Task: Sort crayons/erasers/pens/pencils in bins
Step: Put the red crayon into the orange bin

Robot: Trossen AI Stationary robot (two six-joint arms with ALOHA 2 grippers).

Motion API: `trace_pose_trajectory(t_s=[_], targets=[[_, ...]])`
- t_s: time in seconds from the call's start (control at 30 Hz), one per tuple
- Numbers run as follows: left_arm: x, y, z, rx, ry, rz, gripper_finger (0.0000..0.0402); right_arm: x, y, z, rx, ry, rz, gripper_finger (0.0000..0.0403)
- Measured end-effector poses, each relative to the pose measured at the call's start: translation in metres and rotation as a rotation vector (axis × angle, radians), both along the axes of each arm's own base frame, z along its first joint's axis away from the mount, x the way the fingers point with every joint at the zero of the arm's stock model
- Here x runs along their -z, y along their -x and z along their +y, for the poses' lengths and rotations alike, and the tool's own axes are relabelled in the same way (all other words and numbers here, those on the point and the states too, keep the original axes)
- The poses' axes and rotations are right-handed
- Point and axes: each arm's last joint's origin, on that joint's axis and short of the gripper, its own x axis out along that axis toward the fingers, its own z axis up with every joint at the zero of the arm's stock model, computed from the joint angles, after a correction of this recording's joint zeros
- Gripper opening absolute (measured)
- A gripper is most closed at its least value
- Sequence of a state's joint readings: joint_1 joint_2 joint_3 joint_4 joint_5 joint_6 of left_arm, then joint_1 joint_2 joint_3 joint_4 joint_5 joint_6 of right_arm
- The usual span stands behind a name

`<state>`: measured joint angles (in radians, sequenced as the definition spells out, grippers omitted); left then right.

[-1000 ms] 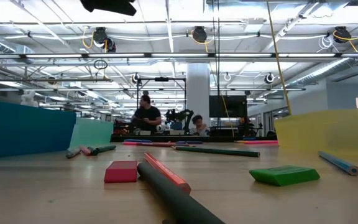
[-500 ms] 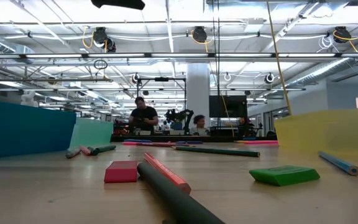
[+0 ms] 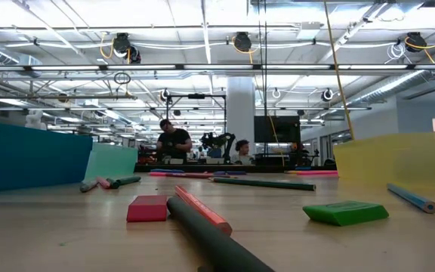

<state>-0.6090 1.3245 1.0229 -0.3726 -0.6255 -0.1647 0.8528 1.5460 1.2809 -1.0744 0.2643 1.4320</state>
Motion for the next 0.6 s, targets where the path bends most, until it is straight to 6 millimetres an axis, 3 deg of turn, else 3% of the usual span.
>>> trace_pose_trajectory(t_s=[0.23, 0.4, 0.6], targets=[[0.009, 0.011, -0.020, 0.080, 0.176, 0.096, 0.0230, -0.008, -0.056, -0.001, -0.463, 0.200, -0.463, 0.0073], [0.029, 0.014, -0.065, 0.197, 0.192, 0.081, 0.0230, 0.011, -0.081, -0.008, -0.694, 0.235, -0.785, 0.0069], [0.079, 0.020, -0.107, 0.311, 0.197, 0.246, 0.0230, 0.035, -0.086, -0.029, -0.699, 0.251, -0.779, 0.0087]])
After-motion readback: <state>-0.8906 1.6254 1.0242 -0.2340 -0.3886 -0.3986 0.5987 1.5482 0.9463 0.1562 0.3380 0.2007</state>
